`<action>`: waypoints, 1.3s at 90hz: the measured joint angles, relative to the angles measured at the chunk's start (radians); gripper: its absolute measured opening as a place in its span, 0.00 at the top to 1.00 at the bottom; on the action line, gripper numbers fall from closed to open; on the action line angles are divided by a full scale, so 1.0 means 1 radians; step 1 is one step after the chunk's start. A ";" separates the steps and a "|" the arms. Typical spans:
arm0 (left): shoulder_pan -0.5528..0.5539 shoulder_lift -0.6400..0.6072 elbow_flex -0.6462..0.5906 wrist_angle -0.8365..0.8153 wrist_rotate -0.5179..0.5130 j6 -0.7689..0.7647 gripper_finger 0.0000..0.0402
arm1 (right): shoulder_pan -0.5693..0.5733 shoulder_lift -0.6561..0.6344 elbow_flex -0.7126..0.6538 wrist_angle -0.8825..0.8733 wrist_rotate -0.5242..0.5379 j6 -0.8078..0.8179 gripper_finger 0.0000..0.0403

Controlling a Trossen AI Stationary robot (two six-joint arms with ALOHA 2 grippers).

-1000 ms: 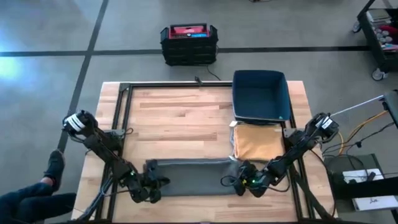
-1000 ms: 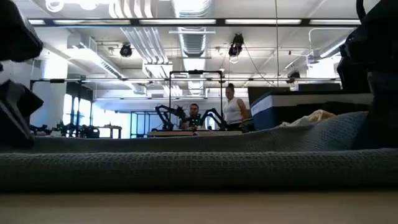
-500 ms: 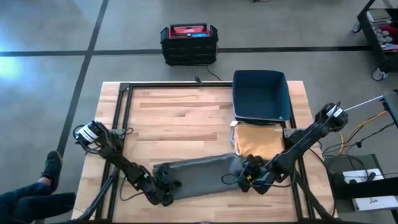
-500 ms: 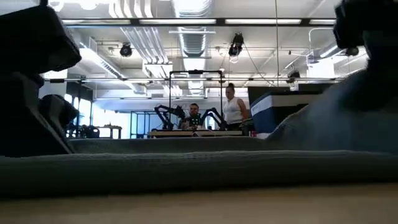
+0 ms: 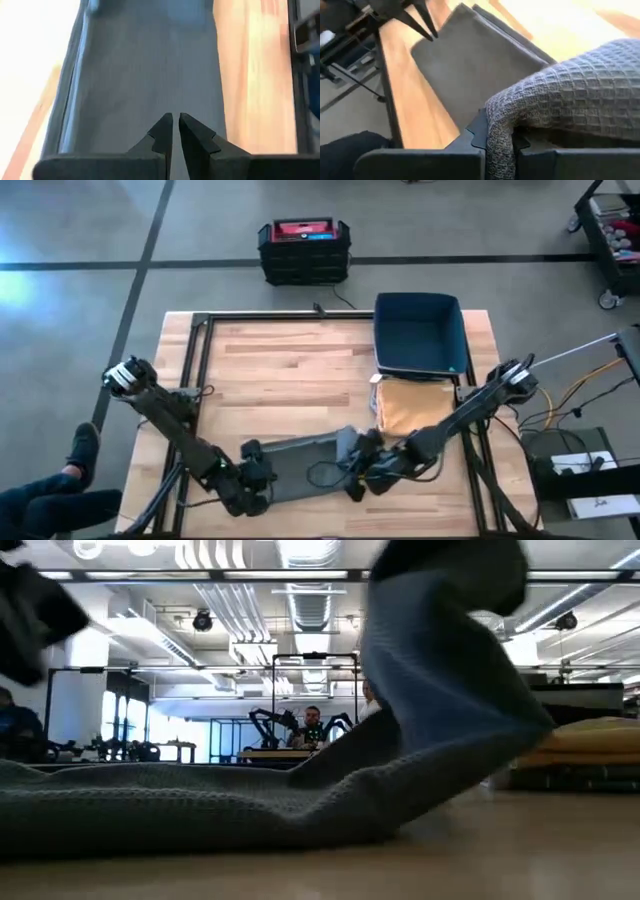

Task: Fold towel
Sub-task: Fold the gray kitchen towel

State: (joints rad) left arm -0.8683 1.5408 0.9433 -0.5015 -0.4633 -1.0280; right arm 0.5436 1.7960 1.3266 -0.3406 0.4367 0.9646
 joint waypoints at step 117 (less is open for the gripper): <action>-0.163 -0.040 -0.120 0.144 0.075 -0.185 0.95 | -0.166 0.677 0.815 -0.011 -0.306 -0.268 1.00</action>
State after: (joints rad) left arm -1.0317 1.5009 0.8235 -0.3573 -0.3886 -1.2130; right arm 0.3775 2.4733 2.1414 -0.3516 0.1306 0.6968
